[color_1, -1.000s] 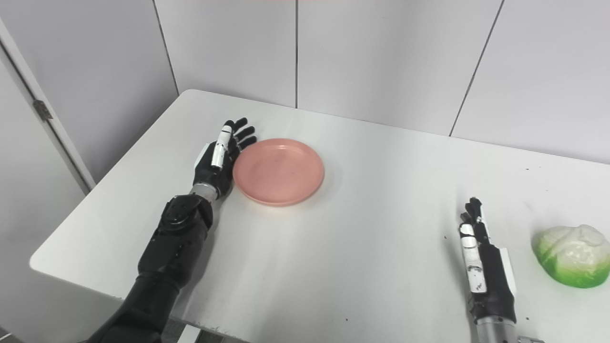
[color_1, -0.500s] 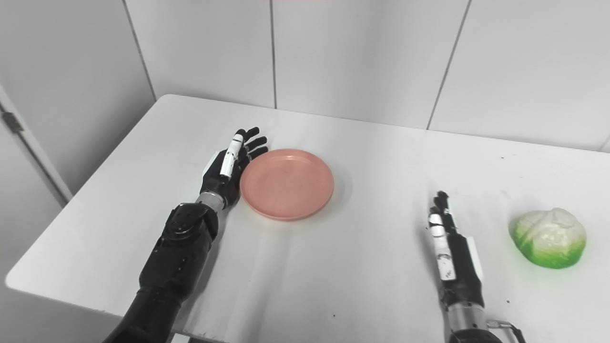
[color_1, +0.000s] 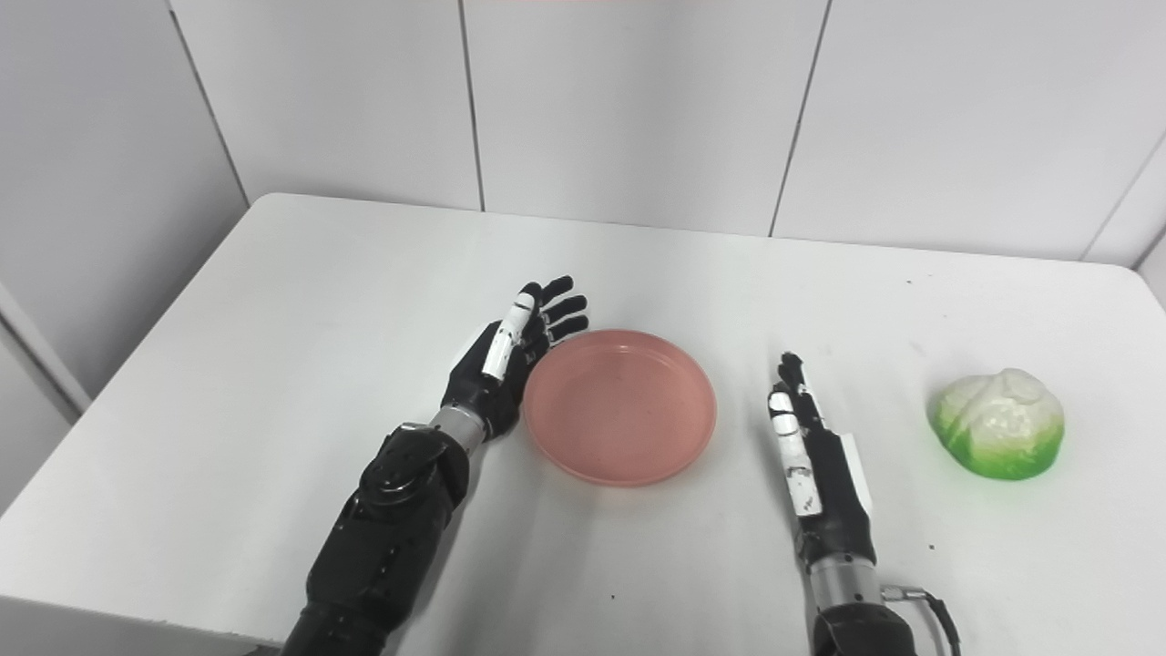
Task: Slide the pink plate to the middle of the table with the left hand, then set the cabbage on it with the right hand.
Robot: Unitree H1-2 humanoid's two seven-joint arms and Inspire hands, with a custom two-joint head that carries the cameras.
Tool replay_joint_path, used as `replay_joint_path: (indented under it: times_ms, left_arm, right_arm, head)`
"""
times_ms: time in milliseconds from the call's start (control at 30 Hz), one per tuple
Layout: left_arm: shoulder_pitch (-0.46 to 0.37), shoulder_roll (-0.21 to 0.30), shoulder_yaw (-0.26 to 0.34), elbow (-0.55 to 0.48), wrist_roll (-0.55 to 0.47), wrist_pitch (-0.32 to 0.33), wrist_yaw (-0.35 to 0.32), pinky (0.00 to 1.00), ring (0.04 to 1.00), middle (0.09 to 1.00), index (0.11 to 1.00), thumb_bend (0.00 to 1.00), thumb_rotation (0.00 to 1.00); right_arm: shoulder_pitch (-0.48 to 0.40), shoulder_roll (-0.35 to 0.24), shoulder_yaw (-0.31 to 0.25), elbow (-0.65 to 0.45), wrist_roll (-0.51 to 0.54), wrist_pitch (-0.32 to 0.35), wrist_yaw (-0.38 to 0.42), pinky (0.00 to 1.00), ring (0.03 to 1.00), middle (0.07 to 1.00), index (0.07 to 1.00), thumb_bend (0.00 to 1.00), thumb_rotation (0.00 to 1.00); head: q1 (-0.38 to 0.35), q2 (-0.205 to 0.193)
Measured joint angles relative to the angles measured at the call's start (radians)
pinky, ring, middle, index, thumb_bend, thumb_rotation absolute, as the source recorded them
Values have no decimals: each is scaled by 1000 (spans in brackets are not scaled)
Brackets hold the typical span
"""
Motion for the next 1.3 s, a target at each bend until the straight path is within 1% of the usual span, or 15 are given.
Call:
replay_joint_path:
  times_ms: [433,500,567,633,700,800,833,867,933,1000,1067,1167,1200,1267,1300]
  left_arm:
    - [11,-7,13,-11,0,0,-24,870,883,892,883,451,1000]
    - [13,-5,15,-11,0,0,-27,872,883,890,882,449,1000]
    - [14,-2,17,-12,0,0,-31,875,884,891,885,445,1000]
    - [15,1,19,-11,-2,-2,-36,881,888,894,889,443,1000]
    - [20,3,21,-11,-4,-8,-48,888,893,900,894,446,1000]
    - [26,8,27,-11,-6,-17,-68,883,888,895,889,449,1000]
    - [26,8,30,-11,-12,-17,-70,885,890,897,892,446,1000]
    - [27,9,33,-11,-18,-18,-73,888,892,900,895,443,1000]
    - [29,12,37,-9,-26,-22,-83,888,892,901,895,444,1000]
    - [31,16,39,-5,-27,-29,-94,890,894,903,896,445,1000]
    - [33,20,42,-1,-31,-35,-104,894,897,907,900,445,1000]
    - [34,32,47,11,-47,-46,-119,899,897,909,901,444,1000]
    - [33,38,50,18,-48,-53,-128,900,897,909,901,445,1000]
    - [32,45,56,28,-56,-66,-140,902,897,909,900,449,1000]
    - [31,47,61,35,-63,-75,-145,903,897,909,900,449,1000]
  right_arm:
    - [0,3,4,1,0,0,-17,982,968,975,969,439,1000]
    - [0,3,6,1,0,0,-19,985,970,977,970,442,1000]
    - [-1,3,7,3,-4,-1,-22,973,964,968,960,433,1000]
    - [-3,3,8,7,-19,-7,-30,967,963,963,957,404,1000]
    - [-6,3,11,11,-40,-18,-37,938,944,949,948,400,1000]
    - [-11,1,15,17,-69,-37,-46,923,936,941,942,424,1000]
    - [-12,1,15,16,-74,-38,-49,923,937,943,943,429,1000]
    - [-12,1,17,12,-81,-38,-51,930,937,947,951,438,1000]
    - [-10,-1,20,-13,-98,-38,-51,924,932,947,954,446,1000]
    - [-13,-8,21,-52,-130,-38,-57,912,940,956,965,491,1000]
    - [-19,-18,22,-92,-166,-38,-62,913,956,968,971,516,1000]
    - [-38,-39,18,-127,-204,-36,-70,866,943,962,967,592,1000]
    - [-44,-45,16,-143,-225,-28,-70,861,941,961,967,604,1000]
    - [-55,-60,11,-181,-272,-5,-72,869,918,945,955,684,1000]
    - [-64,-69,7,-197,-297,2,-77,868,912,941,952,696,1000]
  head:
    - [-49,9]
    - [-95,14]
    - [-95,14]
    - [-153,12]
    - [-153,12]
    - [-241,-1]
    - [-241,-2]
    - [-274,-9]
    - [-303,-17]
    - [-308,-18]
    - [-368,-35]
    - [-403,-46]
    - [-403,-46]
    - [-448,-61]
    - [-456,-64]
